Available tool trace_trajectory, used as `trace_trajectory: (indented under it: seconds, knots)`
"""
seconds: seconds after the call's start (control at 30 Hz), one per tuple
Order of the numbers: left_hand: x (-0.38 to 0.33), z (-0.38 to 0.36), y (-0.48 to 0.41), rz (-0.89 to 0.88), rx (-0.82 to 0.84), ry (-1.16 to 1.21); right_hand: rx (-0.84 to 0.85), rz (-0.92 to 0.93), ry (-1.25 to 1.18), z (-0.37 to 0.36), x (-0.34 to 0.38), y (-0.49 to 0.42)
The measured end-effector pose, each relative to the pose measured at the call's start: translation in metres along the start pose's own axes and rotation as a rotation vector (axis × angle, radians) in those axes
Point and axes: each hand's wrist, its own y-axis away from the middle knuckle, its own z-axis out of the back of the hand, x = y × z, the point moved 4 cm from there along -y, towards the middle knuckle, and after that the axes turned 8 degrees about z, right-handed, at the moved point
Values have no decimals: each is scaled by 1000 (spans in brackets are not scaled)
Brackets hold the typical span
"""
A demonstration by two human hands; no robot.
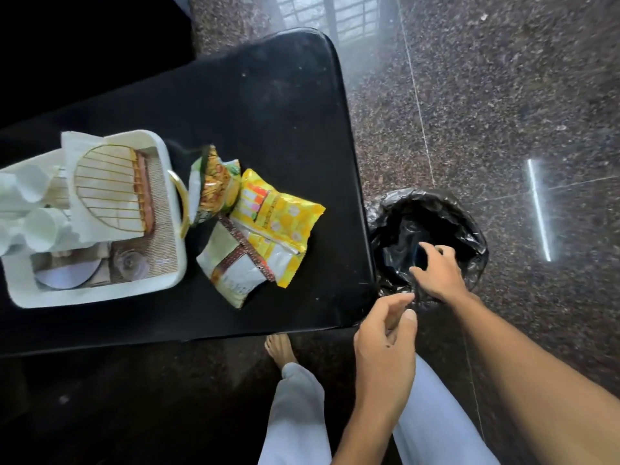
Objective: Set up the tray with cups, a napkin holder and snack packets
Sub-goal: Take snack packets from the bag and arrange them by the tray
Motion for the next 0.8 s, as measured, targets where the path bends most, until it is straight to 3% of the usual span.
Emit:
trace_trajectory:
  seconds: [0.27,0.4,0.57,0.7,0.8]
  knots:
    - [-5,48,43,-18,-6,95,-358,209,-168,78,78,92]
    - [-2,95,66,-68,-54,178,-450,352,-310,102,142,157]
    - [14,174,92,-85,-137,291,-359,522,-358,84,236,222]
    - [30,241,107,-71,-193,393,-232,647,-21,42,300,235]
    - [41,285,114,-71,-200,407,-99,503,205,12,323,228]
